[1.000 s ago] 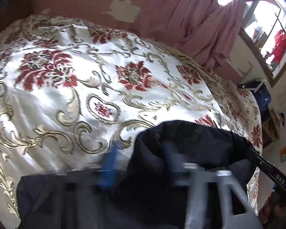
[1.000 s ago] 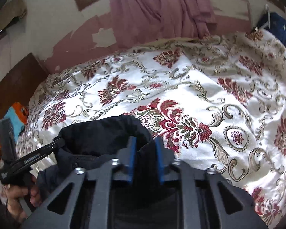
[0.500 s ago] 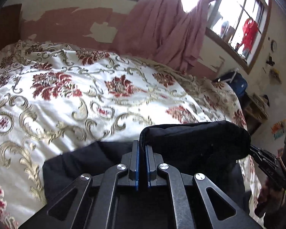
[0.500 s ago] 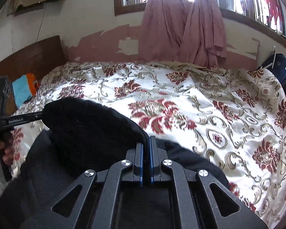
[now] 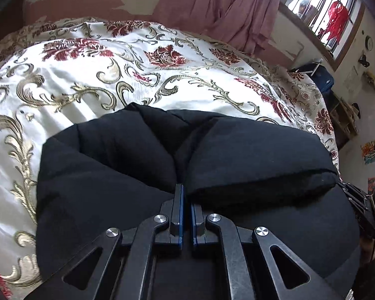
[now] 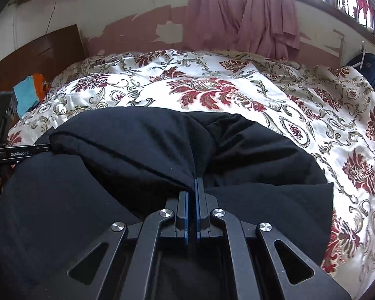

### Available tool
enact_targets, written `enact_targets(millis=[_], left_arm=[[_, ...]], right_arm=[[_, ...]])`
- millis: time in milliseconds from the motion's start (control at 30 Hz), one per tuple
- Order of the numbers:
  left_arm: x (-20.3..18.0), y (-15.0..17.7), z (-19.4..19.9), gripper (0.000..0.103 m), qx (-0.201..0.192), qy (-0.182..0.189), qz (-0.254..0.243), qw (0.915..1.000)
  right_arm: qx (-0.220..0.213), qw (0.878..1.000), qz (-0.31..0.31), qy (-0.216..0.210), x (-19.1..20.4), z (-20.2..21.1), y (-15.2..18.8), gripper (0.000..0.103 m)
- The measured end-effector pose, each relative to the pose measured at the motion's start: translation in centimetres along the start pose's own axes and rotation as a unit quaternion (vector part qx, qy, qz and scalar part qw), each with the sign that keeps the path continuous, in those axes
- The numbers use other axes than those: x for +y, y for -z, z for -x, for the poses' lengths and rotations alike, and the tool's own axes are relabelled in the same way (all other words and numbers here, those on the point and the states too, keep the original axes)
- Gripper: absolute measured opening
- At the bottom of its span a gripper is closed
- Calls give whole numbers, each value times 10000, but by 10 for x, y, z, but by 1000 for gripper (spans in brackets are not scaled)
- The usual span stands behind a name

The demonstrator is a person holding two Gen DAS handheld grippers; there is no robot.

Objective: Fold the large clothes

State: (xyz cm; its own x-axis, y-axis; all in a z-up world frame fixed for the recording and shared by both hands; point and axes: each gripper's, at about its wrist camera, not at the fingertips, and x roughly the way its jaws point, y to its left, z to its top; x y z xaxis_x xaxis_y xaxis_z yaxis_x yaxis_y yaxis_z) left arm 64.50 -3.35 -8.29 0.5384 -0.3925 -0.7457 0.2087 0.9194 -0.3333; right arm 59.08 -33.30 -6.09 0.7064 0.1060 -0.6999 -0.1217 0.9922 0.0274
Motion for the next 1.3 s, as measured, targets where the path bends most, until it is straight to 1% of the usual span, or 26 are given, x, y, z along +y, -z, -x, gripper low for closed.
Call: enact_targets(millis=[167,300,333,367,400,433,467,500,567,633,667,700,733,800,867,900,933,967,1000,1100,1133,1167,1200,1233,1267,1300], left_arm=[[2,2,-8,6,50,90,100,9999],[5,7,14,10,-256,310,214,9990],[1,10,28,15,-438,303,180,9984],[-2,12,37,16,-561,225,110,9981],[-9,15,51,16,-766,110,-72,9970],[-17,16,62,16,-955,80,-279,9950],[-24,16,73,16,-1154,43,-474,9922],[-35,14,84,16,-1424,-6,-706,9873],[-51,5,92,21,-1624,62,-923,9824],[-65,-11,84,23,-1482,267,-920,9843],[-71,-21,70,23,-1189,393,-875,9883],[-75,-28,58,23,-943,406,-838,9912],[-79,-34,36,23,-465,386,-798,9950],[-81,-37,10,23,61,288,-753,9967],[-77,-34,5,22,19,332,-708,9969],[-74,-33,6,22,2,429,-671,9968],[-71,-31,6,22,1,541,-619,9966],[-69,-28,6,22,16,594,-606,9964],[-68,-26,6,22,33,624,-633,9960],[-73,-23,5,21,47,577,-850,9947],[-73,-23,4,21,62,571,-910,9942],[-73,-22,5,21,77,588,-952,9937],[-72,-22,5,21,99,623,-999,9930],[-71,-21,5,21,117,662,-1048,9922],[-70,-20,3,21,150,691,-1075,9917],[-68,-19,0,21,253,739,-1139,9904]], right_arm=[[-51,10000,-56,20,0,-8,6,4],[-196,9997,-136,-85,-1,-3,11,4],[-243,9995,-140,-110,-2,-1,11,4],[-310,9994,-129,-125,-2,2,11,4],[-344,9993,-98,-105,-1,4,11,4],[-377,9993,-34,-52,1,7,11,4],[-391,9992,23,-11,4,8,10,4],[-387,9992,69,23,6,9,10,4],[-353,9993,130,85,8,10,8,4],[-302,9994,170,94,9,12,5,4],[-281,9994,204,87,9,15,4,4],[-250,9994,235,67,9,17,2,4],[-197,9995,259,29,9,21,0,4],[-63,9996,228,-162,7,35,-9,6],[-37,9990,95,-429,2,51,-19,8],[-74,9983,16,-572,0,60,-27,12],[-113,9974,-57,-716,-1,67,-37,19],[-108,9967,-107,-793,-1,68,-42,25],[-31,9955,-221,-917,2,66,-55,32],[167,9934,-414,-1057,13,45,-77,32],[341,9921,-422,-1135,20,33,-82,32],[630,9905,-433,-1147,27,17,-85,31],[927,9879,-416,-1171,34,4,-84,21],[1340,9843,-312,-1104,43,-12,-80,14],[1510,9842,-124,-916,49,-20,-76,14],[1584,9837,68,-843,54,-23,-72,14]])
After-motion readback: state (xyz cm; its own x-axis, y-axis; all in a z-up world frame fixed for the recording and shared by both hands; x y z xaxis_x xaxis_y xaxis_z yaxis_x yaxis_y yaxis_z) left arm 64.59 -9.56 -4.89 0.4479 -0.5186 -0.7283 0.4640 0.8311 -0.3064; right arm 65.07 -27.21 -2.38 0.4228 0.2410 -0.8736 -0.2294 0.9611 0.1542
